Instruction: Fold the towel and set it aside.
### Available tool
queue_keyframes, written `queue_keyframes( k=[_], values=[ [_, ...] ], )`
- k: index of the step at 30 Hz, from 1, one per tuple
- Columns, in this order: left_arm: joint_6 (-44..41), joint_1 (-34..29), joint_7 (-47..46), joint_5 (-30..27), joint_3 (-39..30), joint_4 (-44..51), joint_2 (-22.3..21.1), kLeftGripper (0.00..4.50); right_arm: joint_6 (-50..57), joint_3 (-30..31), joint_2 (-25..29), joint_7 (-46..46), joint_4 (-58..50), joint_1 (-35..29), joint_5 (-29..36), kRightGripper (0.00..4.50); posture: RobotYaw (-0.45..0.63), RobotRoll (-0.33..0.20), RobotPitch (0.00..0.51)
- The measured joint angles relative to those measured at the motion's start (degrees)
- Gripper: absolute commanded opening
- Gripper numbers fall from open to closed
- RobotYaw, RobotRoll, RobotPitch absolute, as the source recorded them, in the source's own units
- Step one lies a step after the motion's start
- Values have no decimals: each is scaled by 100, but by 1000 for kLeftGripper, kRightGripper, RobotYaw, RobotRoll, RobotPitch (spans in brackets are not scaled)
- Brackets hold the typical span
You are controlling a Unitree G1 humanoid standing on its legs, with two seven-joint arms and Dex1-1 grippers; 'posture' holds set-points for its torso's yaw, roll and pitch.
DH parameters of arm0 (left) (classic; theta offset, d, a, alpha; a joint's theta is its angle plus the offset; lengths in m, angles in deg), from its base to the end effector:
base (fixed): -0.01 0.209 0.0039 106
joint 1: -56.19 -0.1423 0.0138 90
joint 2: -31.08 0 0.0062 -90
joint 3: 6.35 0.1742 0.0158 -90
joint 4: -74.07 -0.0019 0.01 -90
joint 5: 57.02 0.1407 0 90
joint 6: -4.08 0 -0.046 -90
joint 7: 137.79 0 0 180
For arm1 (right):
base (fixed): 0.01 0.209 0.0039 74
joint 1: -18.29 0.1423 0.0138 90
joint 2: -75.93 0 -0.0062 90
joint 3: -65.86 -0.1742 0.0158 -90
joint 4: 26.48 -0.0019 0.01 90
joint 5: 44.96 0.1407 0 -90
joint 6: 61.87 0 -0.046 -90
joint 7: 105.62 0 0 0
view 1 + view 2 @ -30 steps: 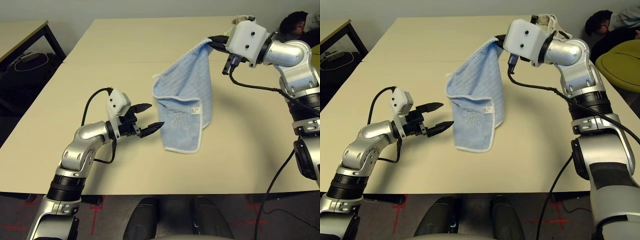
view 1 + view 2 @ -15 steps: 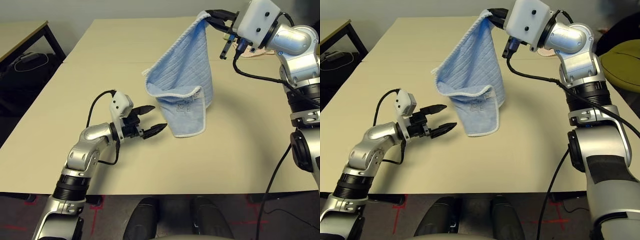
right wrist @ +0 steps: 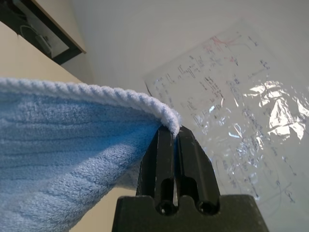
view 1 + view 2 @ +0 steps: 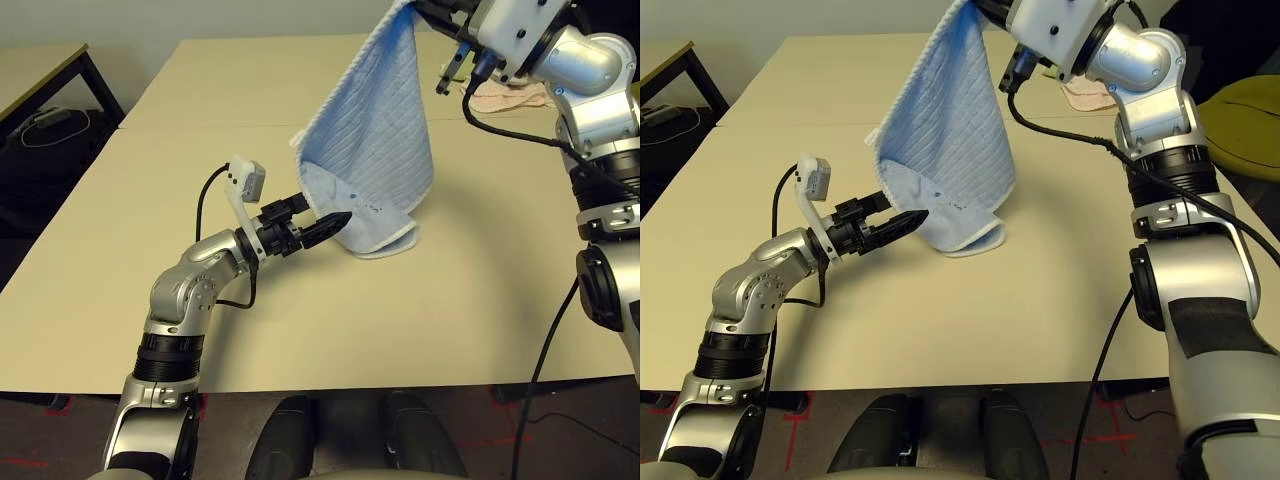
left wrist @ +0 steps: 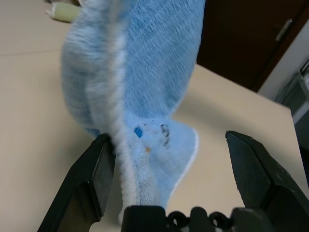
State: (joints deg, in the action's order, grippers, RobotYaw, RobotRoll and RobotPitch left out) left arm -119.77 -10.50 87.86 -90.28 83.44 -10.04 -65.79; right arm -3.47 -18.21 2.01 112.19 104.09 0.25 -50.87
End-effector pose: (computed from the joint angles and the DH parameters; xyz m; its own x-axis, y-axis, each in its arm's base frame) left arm 0.2641 0.1824 0.1512 0.5155 -0.8567 0.0173 0.8475 0.5068 -0.1578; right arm 0.3260 -0.1836 0.3282 0.5551 0.7673 0.3211 -0.0794 0.4332 -0.8978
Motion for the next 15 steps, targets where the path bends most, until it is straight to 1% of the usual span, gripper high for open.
queue_keyframes(
  k=[4, 7, 10, 15],
  values=[
    [-38, -188, 82, 72, 134, 27, -169, 4500, -34, 1, -19, -49, 141, 48, -85, 37, 93, 0, 71],
    [158, -279, 132, 376, 280, -2, -307, 4500, -48, 2, -36, -91, 223, 126, -112, 37, 94, 0, 71],
    [534, -360, 166, 732, 442, -128, -330, 4500, -67, 2, -64, -107, 235, 158, -150, 37, 93, 0, 70],
    [674, -392, 188, 957, 591, -253, -316, 4500, -70, 2, -74, -125, 254, 213, -165, 37, 96, 0, 70]
  ],
)
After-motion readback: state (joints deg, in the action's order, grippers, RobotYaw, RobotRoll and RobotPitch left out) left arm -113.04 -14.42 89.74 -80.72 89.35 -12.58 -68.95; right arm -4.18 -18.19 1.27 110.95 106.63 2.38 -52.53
